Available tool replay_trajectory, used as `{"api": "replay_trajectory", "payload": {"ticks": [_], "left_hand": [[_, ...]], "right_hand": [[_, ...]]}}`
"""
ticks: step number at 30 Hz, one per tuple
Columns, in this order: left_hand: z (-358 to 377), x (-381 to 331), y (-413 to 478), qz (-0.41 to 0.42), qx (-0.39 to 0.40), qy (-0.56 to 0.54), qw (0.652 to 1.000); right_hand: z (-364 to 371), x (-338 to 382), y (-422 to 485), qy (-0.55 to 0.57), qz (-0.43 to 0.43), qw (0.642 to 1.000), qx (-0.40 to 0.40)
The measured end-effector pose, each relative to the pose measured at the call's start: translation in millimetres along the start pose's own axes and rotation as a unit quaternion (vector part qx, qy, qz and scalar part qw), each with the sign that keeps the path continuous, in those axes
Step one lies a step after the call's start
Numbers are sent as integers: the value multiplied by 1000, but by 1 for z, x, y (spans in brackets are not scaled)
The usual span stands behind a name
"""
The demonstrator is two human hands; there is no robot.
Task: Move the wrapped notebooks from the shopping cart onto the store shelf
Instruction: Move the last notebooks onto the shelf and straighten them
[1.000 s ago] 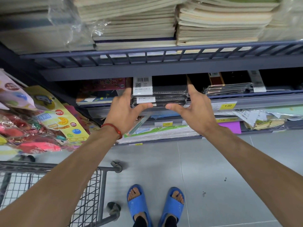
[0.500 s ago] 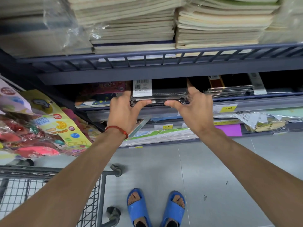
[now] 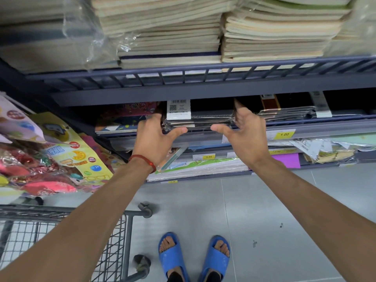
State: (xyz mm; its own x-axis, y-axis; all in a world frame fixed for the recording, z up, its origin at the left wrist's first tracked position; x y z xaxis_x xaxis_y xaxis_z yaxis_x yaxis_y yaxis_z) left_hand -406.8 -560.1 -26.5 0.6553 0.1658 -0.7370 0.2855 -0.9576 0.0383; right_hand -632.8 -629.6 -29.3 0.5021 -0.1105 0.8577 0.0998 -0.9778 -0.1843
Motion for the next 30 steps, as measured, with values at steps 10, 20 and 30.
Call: {"api": "replay_trajectory", "payload": {"ticks": [10, 20, 30], "left_hand": [[-2, -6, 3, -43, -64, -44, 996], [1, 1, 2, -13, -37, -41, 998], [-2, -6, -6, 23, -10, -53, 998]], "right_hand": [[-1, -4, 11, 51, 41, 997, -36], [-5, 4, 0, 58, 35, 998, -18], [-16, 24, -12, -22, -45, 998, 33]]}}
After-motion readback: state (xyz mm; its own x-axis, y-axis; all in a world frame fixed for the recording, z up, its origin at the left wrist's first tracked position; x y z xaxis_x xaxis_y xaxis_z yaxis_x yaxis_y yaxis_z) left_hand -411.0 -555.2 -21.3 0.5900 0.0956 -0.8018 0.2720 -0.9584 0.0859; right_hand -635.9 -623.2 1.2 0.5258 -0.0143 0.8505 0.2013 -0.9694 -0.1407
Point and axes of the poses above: each hand's wrist, its own y-axis towards the middle knuckle, its own z-axis out of the palm, x = y × z, the point moved 4 cm from there along y, towards the middle knuckle, and after that the axes turned 10 degrees about z, right-handed, at the moved point
